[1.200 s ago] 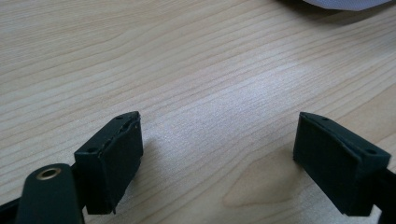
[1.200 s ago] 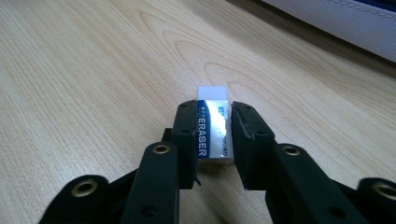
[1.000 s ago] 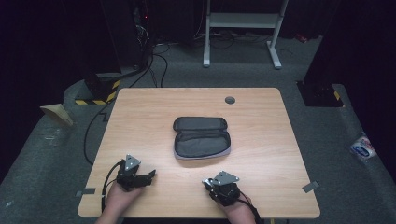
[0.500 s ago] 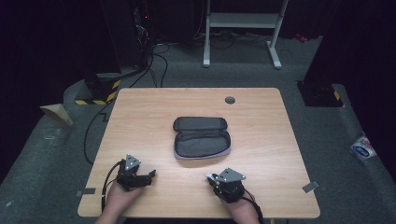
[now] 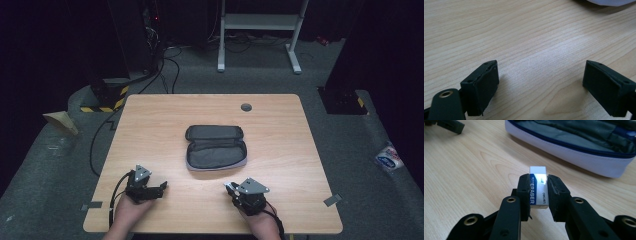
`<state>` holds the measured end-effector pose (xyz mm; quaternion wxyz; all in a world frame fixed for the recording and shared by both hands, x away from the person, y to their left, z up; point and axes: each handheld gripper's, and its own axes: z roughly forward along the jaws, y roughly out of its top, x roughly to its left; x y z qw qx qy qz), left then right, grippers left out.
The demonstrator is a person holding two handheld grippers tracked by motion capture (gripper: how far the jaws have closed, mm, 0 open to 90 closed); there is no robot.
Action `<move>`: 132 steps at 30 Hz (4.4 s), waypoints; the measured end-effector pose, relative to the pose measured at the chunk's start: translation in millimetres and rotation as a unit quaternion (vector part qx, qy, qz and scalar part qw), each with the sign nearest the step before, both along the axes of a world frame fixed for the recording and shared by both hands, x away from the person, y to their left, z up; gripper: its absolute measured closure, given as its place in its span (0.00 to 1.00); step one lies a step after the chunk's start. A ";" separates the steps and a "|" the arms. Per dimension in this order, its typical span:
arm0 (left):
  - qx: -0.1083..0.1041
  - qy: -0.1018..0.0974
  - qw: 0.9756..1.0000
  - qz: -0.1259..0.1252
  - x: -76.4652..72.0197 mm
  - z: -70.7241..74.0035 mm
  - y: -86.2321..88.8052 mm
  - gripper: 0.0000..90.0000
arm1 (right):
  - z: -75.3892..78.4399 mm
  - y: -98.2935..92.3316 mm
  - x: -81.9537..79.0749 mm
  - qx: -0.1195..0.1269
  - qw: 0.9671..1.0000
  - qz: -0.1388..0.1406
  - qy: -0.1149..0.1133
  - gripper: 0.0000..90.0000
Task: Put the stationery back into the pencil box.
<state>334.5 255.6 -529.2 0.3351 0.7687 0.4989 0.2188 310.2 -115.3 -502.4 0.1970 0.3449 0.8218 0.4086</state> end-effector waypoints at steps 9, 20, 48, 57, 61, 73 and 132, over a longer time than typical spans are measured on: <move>0.001 0.000 1.000 -0.003 0.6 0.0 0.2 0.15 | 8.1 -10.6 6.8 0.013 1.000 -0.017 -0.014 0.80; 0.001 -0.001 1.000 -0.005 -1.4 -0.1 1.0 0.15 | 22.9 -13.9 12.1 0.029 0.998 -0.036 -0.044 0.80; 0.003 0.000 1.000 -0.019 -2.0 0.4 1.0 0.16 | 57.6 -1.6 48.7 0.024 0.995 -0.059 -0.075 0.81; 0.001 -0.001 1.000 -0.017 -2.0 0.2 0.5 0.16 | 69.8 0.4 59.7 0.024 0.994 -0.072 -0.078 0.80; 0.000 -0.002 1.000 -0.017 -2.1 0.0 0.4 0.17 | 69.9 1.6 66.4 0.018 0.995 -0.069 -0.076 0.80; 0.001 -0.002 1.000 -0.021 -2.1 0.1 0.5 0.17 | 67.3 3.1 89.3 0.011 0.995 -0.086 -0.057 0.80; 0.002 -0.003 1.000 -0.028 -2.1 0.3 0.1 0.18 | 32.2 15.5 116.3 -0.024 0.994 -0.106 0.013 0.54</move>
